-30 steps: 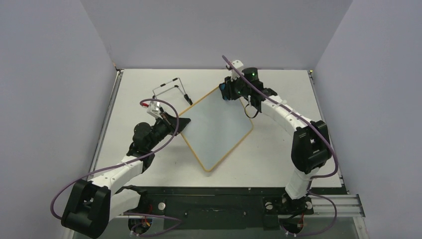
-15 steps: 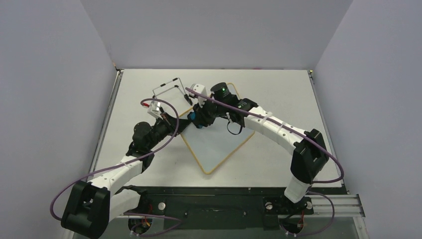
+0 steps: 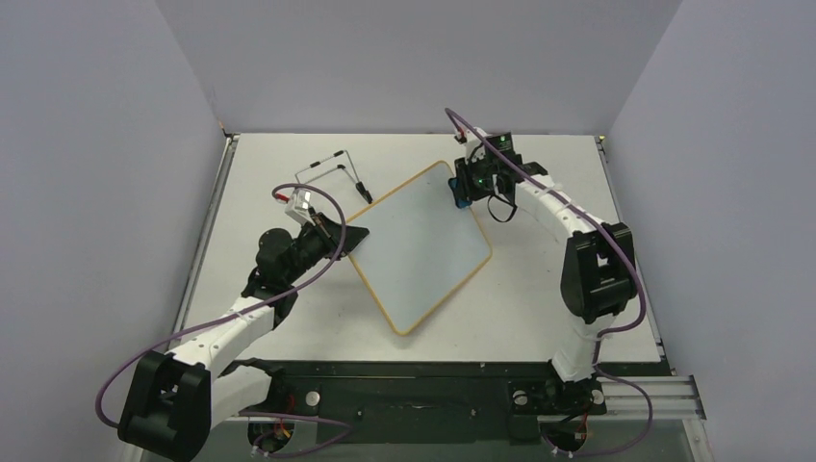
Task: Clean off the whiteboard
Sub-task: Erase the whiteboard at the center of the board.
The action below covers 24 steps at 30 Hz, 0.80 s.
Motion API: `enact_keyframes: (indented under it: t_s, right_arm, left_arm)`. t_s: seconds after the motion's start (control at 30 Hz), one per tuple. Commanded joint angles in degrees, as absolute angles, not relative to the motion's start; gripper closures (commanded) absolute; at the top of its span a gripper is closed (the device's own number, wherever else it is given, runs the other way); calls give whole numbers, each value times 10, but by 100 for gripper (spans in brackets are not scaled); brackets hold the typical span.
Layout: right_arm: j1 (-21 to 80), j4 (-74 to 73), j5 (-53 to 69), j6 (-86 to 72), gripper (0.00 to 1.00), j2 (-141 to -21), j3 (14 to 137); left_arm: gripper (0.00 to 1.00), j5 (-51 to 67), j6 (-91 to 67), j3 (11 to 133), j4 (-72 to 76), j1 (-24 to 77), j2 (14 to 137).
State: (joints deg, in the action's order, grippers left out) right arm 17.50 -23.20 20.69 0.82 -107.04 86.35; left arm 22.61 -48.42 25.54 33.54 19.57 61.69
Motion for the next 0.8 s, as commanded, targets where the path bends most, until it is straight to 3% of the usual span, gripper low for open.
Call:
enact_keyframes:
  t_s: [0.0, 0.2, 0.53, 0.77]
  right_arm:
    - [280, -240, 264, 35, 100, -1012, 811]
    - [367, -210, 325, 42, 100, -942, 771]
    - [195, -149, 212, 9, 100, -958, 707]
    - [280, -133, 274, 41, 100, -902, 645]
  left_arm:
    - [100, 318, -452, 303, 452, 210, 600]
    - [100, 307, -456, 299, 458, 210, 595]
    - [100, 305, -460, 300, 462, 211, 593]
    - [100, 283, -481, 296, 489, 210, 599]
